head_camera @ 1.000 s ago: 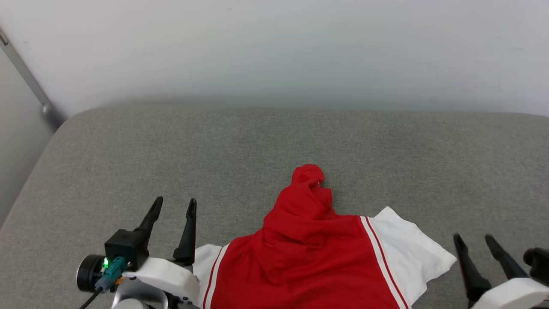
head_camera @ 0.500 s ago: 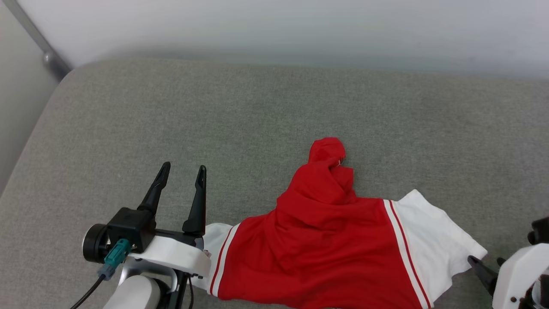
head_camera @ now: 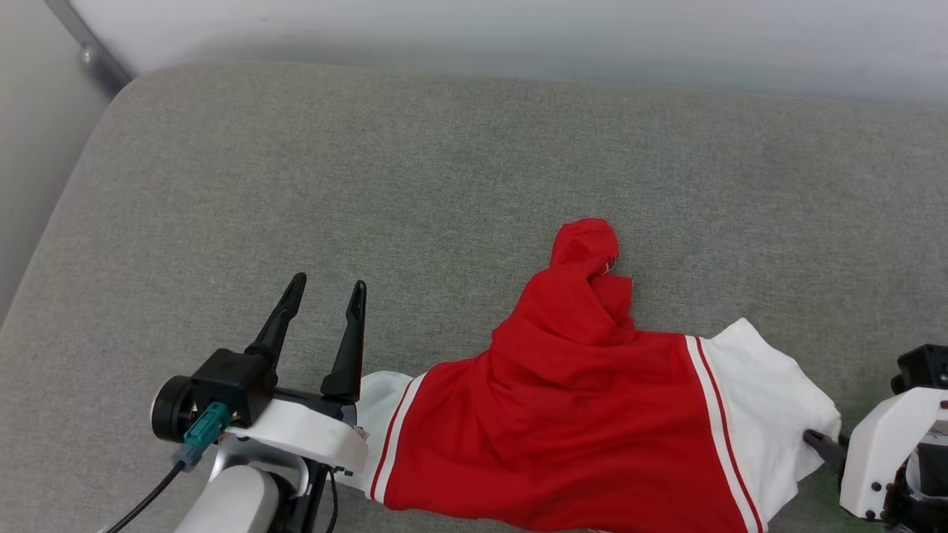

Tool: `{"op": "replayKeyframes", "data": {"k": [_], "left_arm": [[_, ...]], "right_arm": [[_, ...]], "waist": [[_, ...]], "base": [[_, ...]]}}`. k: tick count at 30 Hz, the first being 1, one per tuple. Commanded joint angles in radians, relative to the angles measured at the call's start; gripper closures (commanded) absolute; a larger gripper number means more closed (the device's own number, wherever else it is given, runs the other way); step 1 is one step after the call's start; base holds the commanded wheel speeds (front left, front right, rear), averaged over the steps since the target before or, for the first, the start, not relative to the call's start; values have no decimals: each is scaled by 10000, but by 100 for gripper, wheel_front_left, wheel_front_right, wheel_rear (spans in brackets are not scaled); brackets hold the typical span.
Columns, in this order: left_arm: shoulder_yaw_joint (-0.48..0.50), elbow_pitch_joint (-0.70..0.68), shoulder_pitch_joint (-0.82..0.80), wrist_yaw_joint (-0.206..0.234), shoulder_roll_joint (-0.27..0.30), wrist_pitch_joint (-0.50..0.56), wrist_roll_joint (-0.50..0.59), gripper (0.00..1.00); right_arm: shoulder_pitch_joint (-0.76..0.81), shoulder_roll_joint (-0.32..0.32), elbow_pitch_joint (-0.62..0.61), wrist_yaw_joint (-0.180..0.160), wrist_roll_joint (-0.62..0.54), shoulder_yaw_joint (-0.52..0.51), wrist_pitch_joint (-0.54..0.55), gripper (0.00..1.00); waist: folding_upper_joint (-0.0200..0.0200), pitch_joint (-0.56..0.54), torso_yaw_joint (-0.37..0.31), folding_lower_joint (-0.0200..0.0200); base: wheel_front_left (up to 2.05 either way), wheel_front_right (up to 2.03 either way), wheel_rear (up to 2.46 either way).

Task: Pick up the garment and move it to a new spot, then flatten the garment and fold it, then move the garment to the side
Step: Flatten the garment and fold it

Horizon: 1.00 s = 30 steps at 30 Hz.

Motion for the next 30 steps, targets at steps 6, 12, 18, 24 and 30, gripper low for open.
{"op": "replayKeyframes", "data": {"k": [6,12,18,24,30], "left_arm": [[-89,341,226,-567,557,745,-403,0],[-325,421,520,-1544,1910,3666,-1452,0],[-544,528,1044,-2008,2965,6954,-3107,0],[-871,1106,654,-2179,2763,7837,-3603,0],[-1674,2196,382,-2342,2030,9110,-4184,80]], "right_arm": [[275,-44,-64,28,72,407,-375,100],[645,-12,-885,16,-185,233,-662,100],[902,324,-1757,16,-361,272,-432,100],[680,391,-1837,18,-283,472,-533,100],[432,290,-1680,18,-211,607,-697,100]], "waist": [[0,-646,-242,-1],[0,-1201,-422,-1],[0,-1126,-925,-1],[0,-653,-1164,-1],[0,-393,-1348,-1]], "base": [[0,0,0],[0,0,0],[0,0,0],[0,0,0],[0,0,0]]}}
